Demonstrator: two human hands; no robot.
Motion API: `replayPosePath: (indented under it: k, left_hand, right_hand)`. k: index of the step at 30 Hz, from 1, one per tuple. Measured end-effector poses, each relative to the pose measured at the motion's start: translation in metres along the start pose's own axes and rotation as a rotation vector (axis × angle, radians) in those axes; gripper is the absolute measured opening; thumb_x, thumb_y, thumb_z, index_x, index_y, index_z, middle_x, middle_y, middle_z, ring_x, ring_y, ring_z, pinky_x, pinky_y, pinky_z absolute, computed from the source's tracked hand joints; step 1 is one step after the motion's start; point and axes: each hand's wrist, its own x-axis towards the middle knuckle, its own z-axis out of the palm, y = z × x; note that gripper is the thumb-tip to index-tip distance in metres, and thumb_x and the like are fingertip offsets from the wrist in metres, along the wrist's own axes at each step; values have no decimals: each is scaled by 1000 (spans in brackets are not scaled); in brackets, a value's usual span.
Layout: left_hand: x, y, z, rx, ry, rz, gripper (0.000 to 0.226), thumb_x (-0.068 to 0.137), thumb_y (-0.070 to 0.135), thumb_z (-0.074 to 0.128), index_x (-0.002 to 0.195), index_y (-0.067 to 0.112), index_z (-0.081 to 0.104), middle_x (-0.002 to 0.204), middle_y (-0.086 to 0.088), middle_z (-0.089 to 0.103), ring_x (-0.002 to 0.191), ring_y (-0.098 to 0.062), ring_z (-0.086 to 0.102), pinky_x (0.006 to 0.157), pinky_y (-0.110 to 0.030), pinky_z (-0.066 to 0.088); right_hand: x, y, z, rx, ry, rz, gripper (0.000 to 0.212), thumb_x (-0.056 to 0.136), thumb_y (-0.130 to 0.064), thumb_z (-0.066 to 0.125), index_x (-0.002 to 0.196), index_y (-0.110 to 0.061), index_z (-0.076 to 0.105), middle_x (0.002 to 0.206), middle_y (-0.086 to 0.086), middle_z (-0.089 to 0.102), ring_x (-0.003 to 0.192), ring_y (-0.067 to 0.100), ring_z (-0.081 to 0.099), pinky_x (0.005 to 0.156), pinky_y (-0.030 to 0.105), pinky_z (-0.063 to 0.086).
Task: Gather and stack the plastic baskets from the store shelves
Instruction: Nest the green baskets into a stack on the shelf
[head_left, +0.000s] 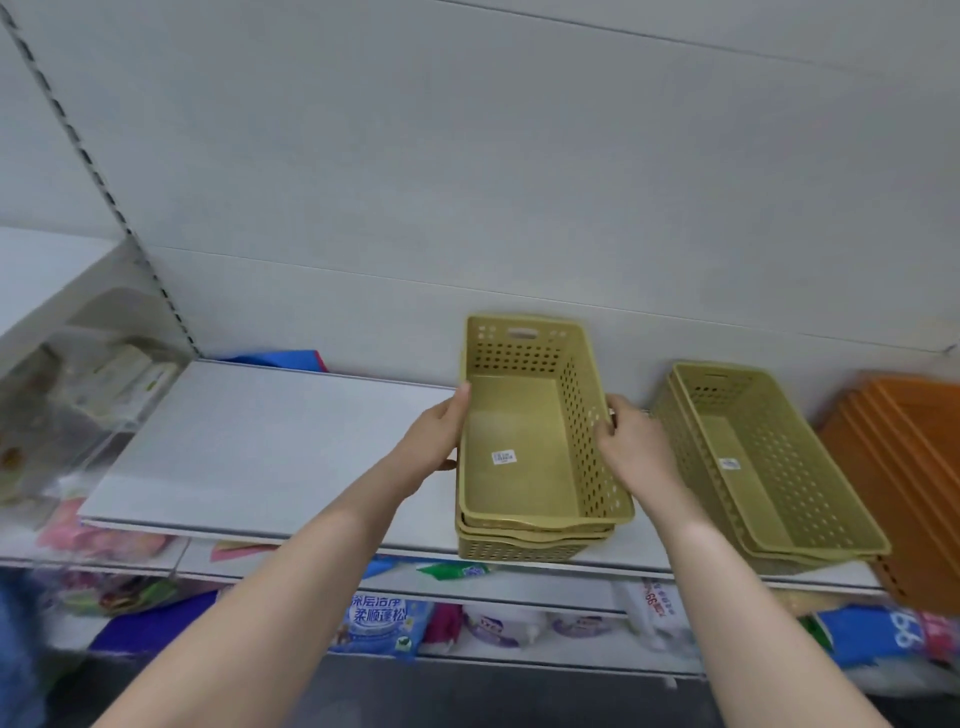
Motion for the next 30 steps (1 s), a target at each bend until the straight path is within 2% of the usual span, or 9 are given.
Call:
replayPosePath:
  k: [2, 4, 7, 9, 16, 19, 21, 27, 30]
  left_hand:
    - [1, -3, 5, 70, 11, 26, 40, 96, 56, 37, 121, 31, 55, 113, 5, 66, 100, -14, 64, 79, -33, 56]
    - [4, -8, 8, 135, 36, 44, 34, 98, 41, 43, 126, 26, 55, 118, -1, 65, 101, -20, 65, 79, -38, 58]
    - [7, -12, 9, 195, 81, 38, 33, 94, 28, 43, 123, 22, 58, 115, -3, 66, 100, -24, 64, 76, -36, 58]
    - [8, -13, 9, 218, 111, 38, 34, 92, 25, 43, 122, 22, 60, 115, -3, 66, 100, -24, 63, 79, -38, 57]
    - [-13, 6, 19, 274, 157, 122, 36, 88, 23, 49, 121, 23, 62, 122, 4, 66, 103, -21, 65, 91, -45, 54]
    - [-29, 36, 30, 315, 142, 242, 38, 80, 35, 54, 116, 30, 66, 116, 11, 68, 98, -16, 68, 91, -42, 55]
    - [-38, 64, 45, 305, 99, 309, 35, 82, 40, 60, 115, 32, 65, 114, 14, 68, 93, -14, 71, 90, -41, 56]
    - [-56, 139, 124, 123, -40, 475, 31, 93, 27, 61, 123, 21, 64, 116, 11, 68, 92, -7, 71, 85, -30, 58]
    - [-50, 155, 175, 76, -86, 517, 35, 94, 21, 60, 128, 14, 60, 120, 6, 67, 95, -7, 71, 81, -25, 58]
  right_hand:
    - [0, -2, 5, -27, -97, 24, 35, 92, -15, 44, 126, -17, 52, 112, 13, 68, 95, 32, 62, 73, 34, 46]
    - [-3, -5, 10, 48, -232, 105, 46, 93, -16, 43, 139, -17, 39, 115, 15, 63, 93, 31, 57, 73, 33, 42]
    - [-9, -4, 13, 237, -285, 189, 56, 93, -13, 41, 146, -21, 27, 110, 11, 59, 98, 32, 59, 81, 37, 51]
    - [-7, 0, 14, 279, -247, 195, 58, 90, -10, 42, 145, -24, 31, 111, 8, 62, 100, 31, 62, 82, 39, 54]
    - [-11, 15, -7, 391, -196, 142, 51, 95, -8, 44, 141, -30, 40, 111, 3, 65, 80, 18, 63, 59, 28, 45]
    - [-17, 26, -37, 466, -111, 68, 47, 98, -9, 47, 142, -25, 42, 131, 4, 61, 98, 19, 65, 81, 37, 55]
    - [-17, 37, -68, 492, -35, 29, 45, 98, -10, 49, 141, -22, 45, 134, 3, 60, 110, 22, 62, 96, 44, 52]
    - [-19, 89, -183, 478, 174, -15, 37, 100, -19, 49, 135, -30, 49, 113, 2, 70, 92, 21, 69, 81, 46, 59]
    - [-19, 125, -226, 329, 279, -49, 36, 101, -22, 47, 135, -33, 47, 113, 1, 69, 96, 22, 67, 85, 46, 56]
